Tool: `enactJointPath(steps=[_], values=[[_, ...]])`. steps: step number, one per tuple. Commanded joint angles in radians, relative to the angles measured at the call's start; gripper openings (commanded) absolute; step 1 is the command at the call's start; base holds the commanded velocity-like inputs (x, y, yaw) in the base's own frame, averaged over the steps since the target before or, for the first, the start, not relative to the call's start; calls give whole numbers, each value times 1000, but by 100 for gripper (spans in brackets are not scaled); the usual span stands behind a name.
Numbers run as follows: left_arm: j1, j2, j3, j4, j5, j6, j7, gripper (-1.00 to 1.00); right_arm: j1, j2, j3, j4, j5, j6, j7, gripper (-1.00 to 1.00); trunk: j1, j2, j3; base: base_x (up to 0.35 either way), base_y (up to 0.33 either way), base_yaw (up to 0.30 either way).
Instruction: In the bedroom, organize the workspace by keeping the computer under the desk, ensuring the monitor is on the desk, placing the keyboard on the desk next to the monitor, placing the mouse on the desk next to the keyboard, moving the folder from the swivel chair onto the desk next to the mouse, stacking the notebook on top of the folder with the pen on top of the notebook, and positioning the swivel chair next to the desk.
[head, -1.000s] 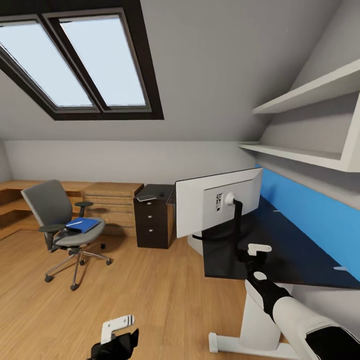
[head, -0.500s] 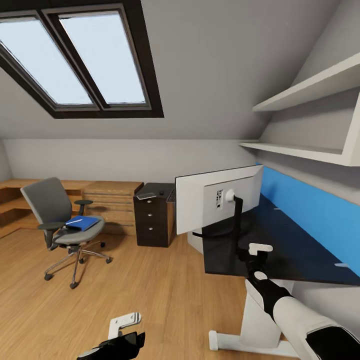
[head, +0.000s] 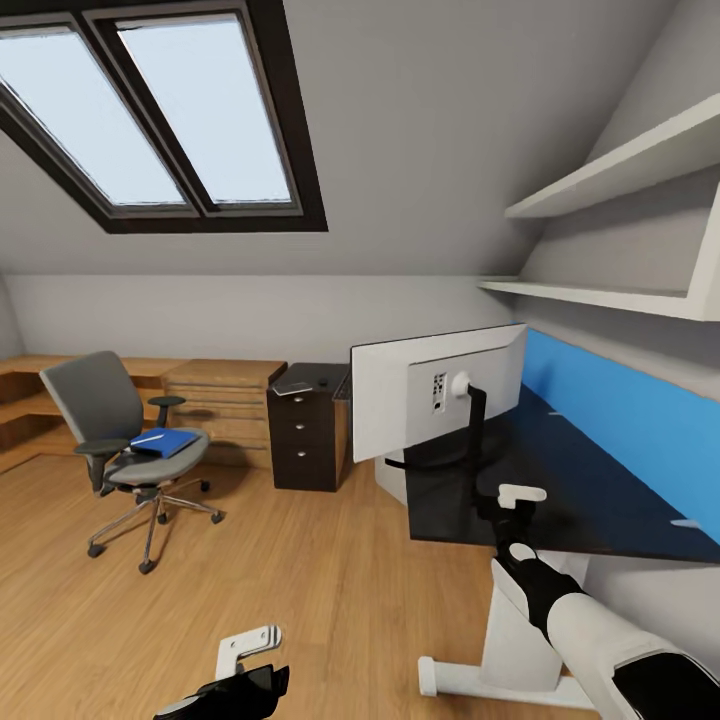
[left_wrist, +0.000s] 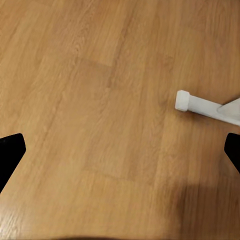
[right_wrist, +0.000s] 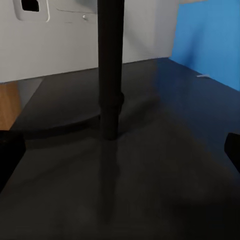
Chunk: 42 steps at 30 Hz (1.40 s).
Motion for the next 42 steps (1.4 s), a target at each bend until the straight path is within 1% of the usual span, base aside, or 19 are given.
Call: enactJointPath(steps=[1, 7, 9, 10, 12, 16, 19, 24, 33, 37, 42], values=[[0, 0, -1, -1, 10, 2, 9, 100, -1, -1, 9, 0, -9, -3, -4, 100, 0, -1, -1, 0, 0, 0], [0, 1, -2, -1, 9, -1, 6, 100, 0, -1, 9, 0, -8, -4, -3, 100, 0, -1, -1, 0, 0, 0], [0, 5, -2, -1, 9, -2, 4, 100, 0, -1, 9, 0, -8, -4, -3, 100, 0, -1, -1, 3, 0, 0], [0, 11, -2, 1, 9, -2, 4, 100, 0, -1, 9, 1, -6, -4, -1, 100, 0, -1, -1, 173, 0, 0], [0, 17, -2, 3, 10, -2, 5, 100, 0, -1, 9, 1, 1, -4, -1, 100, 0, -1, -1, 236, 0, 0], [0, 22, -4, 5, 9, -2, 5, 100, 0, 0, 9, 6, 36, -4, -1, 100, 0, -1, -1, 267, 0, 0], [0, 23, -5, 5, 9, -2, 5, 100, 0, 0, 8, 8, 44, -4, -1, 100, 0, -1, -1, 154, 0, 0], [0, 24, -4, 5, 9, -2, 5, 100, 0, -1, 7, 10, 49, -4, -1, 100, 0, -1, -1, 141, 0, 0], [0, 24, -4, 11, 10, -2, 5, 100, 0, -3, 5, 11, 49, -4, -1, 100, 0, -1, -1, 293, 0, 0], [0, 24, -3, 12, 9, -2, 6, 100, -1, -12, 4, 11, 48, -4, -2, 100, 0, -1, -1, 306, 0, 0], [0, 24, -2, 14, 10, -2, 7, 100, 0, -14, 7, 11, 48, -4, -1, 100, 0, -1, -1, 84, 0, 0]])
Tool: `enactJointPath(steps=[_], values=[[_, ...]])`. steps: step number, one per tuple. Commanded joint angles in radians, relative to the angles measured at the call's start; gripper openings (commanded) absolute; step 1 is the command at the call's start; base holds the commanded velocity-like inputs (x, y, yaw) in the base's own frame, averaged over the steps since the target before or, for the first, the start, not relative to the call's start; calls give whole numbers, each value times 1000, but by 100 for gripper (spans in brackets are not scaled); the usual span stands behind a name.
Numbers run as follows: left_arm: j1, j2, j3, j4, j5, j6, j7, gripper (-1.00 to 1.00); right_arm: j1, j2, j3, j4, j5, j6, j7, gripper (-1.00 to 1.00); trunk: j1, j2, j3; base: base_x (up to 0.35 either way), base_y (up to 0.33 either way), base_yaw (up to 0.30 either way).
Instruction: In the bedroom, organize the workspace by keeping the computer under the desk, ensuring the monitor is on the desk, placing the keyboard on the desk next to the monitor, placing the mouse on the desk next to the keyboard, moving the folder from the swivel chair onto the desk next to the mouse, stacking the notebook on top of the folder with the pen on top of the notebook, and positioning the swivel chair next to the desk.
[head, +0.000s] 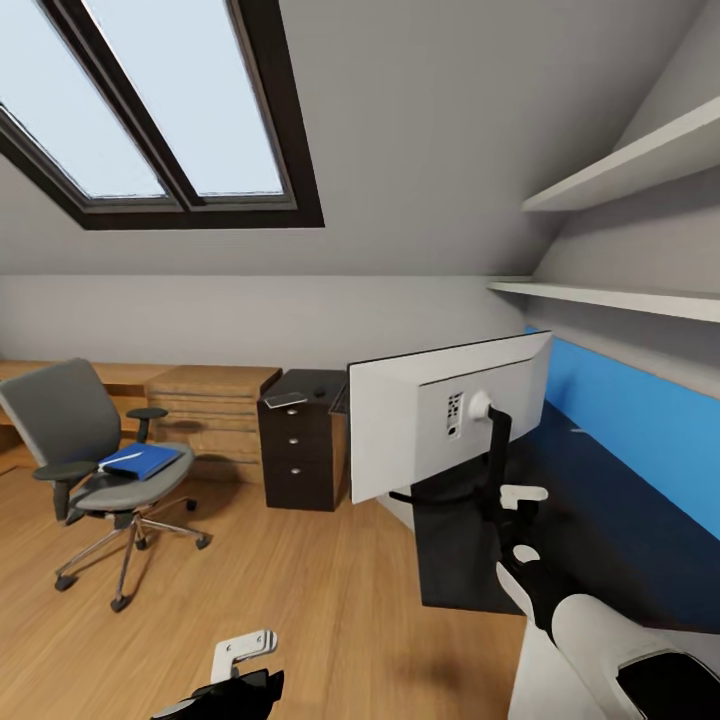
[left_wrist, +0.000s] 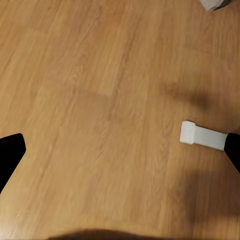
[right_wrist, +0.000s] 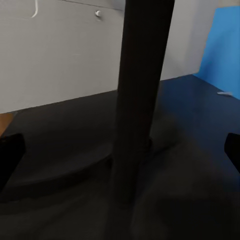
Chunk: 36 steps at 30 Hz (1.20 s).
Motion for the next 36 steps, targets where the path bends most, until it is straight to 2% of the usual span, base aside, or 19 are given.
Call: enactJointPath(steps=[1, 21, 25, 28, 36], values=[[0, 0, -1, -1, 11, 2, 8, 100, -1, -1, 9, 0, -9, -3, -3, 100, 0, -1, -1, 47, 0, 0], [0, 1, 1, -1, 9, 1, 6, 100, -1, -3, 8, -3, -8, -3, -4, 100, 0, -1, -1, 95, -13, 0], [0, 1, 17, -1, 10, 1, 4, 100, -1, -7, 6, -1, -9, -3, -5, 100, 0, -1, -1, 25, -5, 0], [0, 1, 30, -2, 12, 0, 2, 100, -1, -21, 4, 0, -10, -2, -6, 100, 0, -1, -1, 181, -59, 0], [0, 1, 40, -2, 11, 1, 0, 100, -1, -31, 2, 0, -14, 0, -6, 100, 0, -1, -1, 108, -46, 0]])
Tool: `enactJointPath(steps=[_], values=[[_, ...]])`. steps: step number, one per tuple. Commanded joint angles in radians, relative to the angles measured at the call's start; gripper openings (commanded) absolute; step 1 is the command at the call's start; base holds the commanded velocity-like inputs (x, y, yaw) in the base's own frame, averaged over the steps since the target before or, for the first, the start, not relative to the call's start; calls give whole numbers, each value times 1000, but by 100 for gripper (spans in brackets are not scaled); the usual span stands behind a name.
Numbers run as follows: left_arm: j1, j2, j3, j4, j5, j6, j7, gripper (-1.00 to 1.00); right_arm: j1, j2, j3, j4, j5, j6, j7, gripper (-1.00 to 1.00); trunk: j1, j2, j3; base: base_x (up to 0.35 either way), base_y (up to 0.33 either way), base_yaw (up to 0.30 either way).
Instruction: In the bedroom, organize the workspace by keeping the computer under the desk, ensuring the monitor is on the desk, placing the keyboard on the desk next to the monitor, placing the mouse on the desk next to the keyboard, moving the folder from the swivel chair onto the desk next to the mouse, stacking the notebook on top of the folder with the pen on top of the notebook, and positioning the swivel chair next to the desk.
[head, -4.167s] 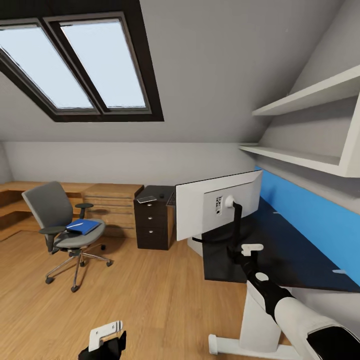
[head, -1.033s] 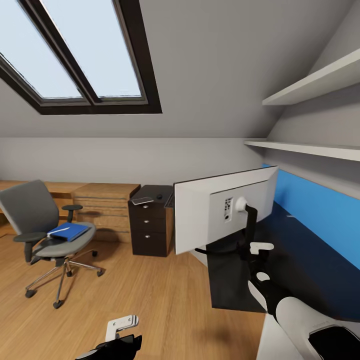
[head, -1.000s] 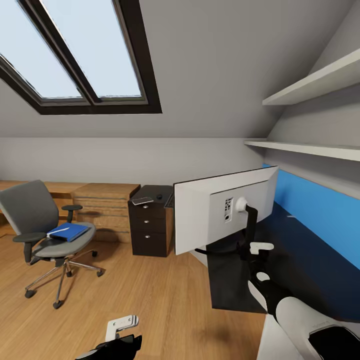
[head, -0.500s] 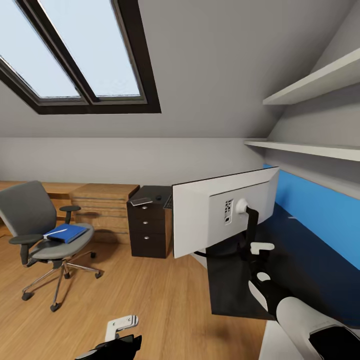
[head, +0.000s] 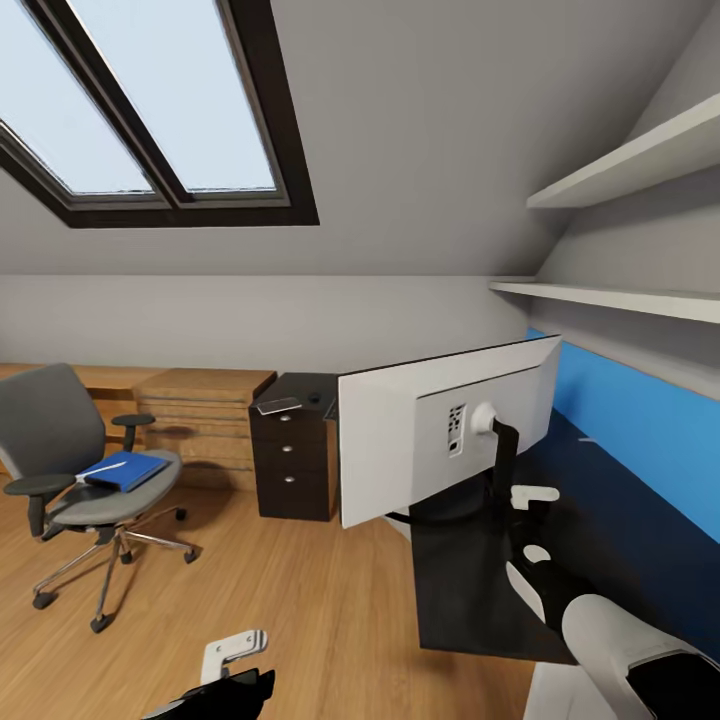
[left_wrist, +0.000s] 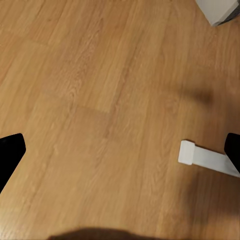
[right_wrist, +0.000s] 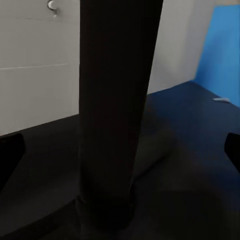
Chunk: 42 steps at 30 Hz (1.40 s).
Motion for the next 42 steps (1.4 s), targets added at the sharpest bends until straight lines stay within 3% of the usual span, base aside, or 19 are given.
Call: enactJointPath(steps=[1, 17, 42], values=[[0, 0, 1, -1, 11, 2, 9, 100, -1, -1, 9, 0, -10, -3, -4, 100, 0, -1, -1, 31, -7, 0], [0, 0, 3, -1, 10, 2, 10, 100, -1, -5, 8, 0, -11, -4, -4, 100, 0, -1, -1, 138, -1, 0], [0, 0, 3, 0, 11, 3, 12, 100, -1, -18, 8, -1, -13, -4, -5, 100, 0, -1, -1, 5, 0, 0]])
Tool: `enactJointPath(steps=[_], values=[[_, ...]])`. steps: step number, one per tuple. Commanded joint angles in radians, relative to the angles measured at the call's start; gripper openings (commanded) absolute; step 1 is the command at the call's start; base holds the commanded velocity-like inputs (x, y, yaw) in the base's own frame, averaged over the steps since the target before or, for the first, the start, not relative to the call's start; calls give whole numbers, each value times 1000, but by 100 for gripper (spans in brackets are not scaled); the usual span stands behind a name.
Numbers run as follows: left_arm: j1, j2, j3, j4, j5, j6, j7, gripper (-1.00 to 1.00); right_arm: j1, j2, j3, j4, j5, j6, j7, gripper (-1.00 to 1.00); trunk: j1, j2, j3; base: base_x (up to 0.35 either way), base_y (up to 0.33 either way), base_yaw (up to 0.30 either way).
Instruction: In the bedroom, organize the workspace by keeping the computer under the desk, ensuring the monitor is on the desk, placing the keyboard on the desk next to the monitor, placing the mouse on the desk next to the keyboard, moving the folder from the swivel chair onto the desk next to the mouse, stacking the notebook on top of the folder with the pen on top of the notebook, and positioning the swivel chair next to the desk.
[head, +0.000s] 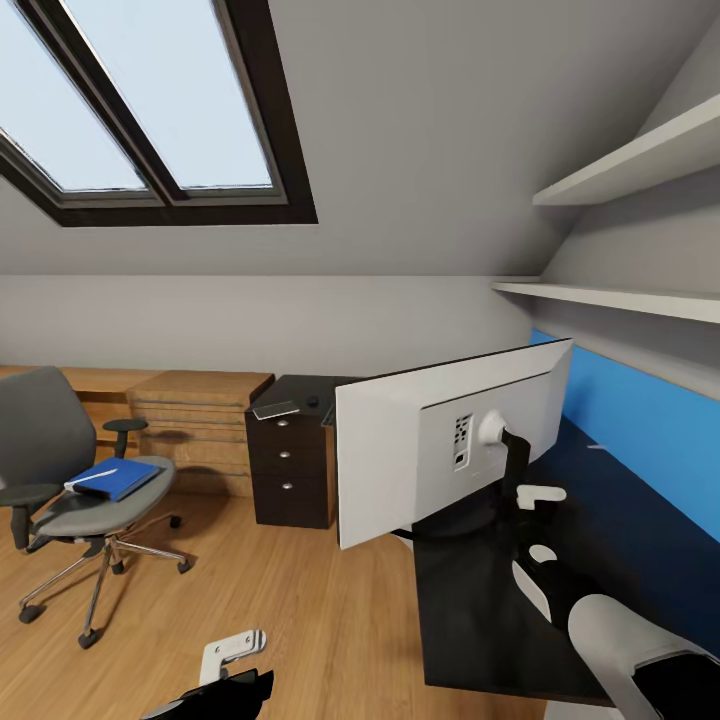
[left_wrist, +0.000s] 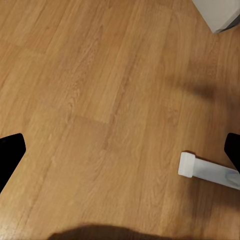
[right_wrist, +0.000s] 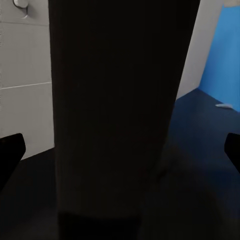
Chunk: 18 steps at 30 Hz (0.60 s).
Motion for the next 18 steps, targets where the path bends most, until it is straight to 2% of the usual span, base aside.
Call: enactJointPath(steps=[1, 18], values=[[0, 0, 0, -1, 10, 2, 9, 100, -1, -1, 9, 0, -9, -3, -4, -100, 0, -1, -1, 0, 0, 0], [0, 0, 0, -1, 10, 3, 9, 100, -1, 0, 10, -2, -9, 1, -2, -100, 0, -1, -1, 0, 0, 0]])
